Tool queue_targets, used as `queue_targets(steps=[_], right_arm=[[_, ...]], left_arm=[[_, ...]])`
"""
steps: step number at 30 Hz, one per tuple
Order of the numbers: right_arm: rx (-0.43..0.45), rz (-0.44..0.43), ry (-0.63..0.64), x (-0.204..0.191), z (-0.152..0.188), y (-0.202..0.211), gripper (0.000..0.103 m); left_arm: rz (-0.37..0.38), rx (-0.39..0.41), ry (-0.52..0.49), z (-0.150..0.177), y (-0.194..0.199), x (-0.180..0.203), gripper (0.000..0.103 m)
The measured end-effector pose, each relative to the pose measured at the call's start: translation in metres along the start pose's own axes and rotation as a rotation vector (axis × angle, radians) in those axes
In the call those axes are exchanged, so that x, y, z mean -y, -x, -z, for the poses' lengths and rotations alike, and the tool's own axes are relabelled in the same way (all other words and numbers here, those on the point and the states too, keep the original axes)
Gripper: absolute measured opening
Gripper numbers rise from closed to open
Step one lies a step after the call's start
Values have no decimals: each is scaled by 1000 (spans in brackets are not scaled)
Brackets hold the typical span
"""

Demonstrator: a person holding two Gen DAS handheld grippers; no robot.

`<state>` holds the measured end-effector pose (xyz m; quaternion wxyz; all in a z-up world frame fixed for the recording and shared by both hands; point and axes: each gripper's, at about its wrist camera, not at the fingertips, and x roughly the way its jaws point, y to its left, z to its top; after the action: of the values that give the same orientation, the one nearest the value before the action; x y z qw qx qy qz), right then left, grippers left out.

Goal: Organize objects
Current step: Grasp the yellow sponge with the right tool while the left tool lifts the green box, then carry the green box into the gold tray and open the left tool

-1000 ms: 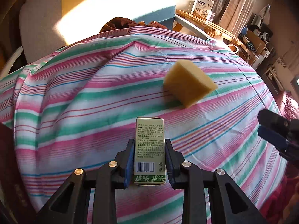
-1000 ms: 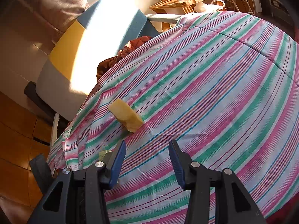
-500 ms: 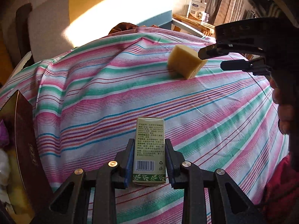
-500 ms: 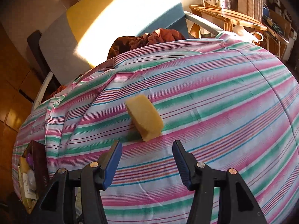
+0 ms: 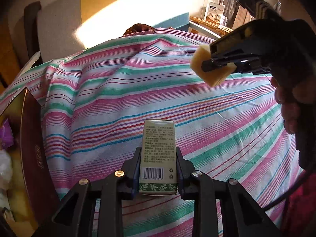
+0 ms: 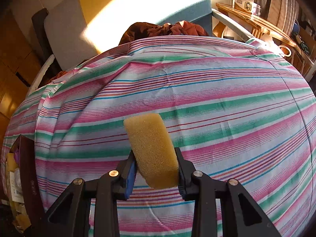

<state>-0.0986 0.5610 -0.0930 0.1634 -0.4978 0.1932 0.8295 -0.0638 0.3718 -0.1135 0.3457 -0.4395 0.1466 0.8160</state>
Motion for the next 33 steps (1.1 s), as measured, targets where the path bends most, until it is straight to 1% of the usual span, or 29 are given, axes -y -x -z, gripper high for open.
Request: queue_targets(steps=[3,6,9,12,15,20,26,33], right_arm=[[-23,-46,1,-4,23,12,34],[-42,-92,-11,-8,48,21,34],[-28,-114,-10,-16,67,28,34],[-23,-136,13,-24,78,26,34],[-37,-122,37,-28,83,17,34],[-23,-122,47,-28,83,14,34],[-13,-113,60,-30,83,13,33],[-8,-104,66,-30,84,13,33]], left_arm=[[-18,40,-4,3,20,-3,30],[-29,95,2,4,48,-9,30],[-59,150,4,6,79,-18,30],[-81,196,12,10,107,-27,30],[-107,227,32,14,129,-37,30],[-138,249,78,30,156,-59,30],[-182,262,117,48,176,-80,31],[-221,259,155,64,186,-100,31]])
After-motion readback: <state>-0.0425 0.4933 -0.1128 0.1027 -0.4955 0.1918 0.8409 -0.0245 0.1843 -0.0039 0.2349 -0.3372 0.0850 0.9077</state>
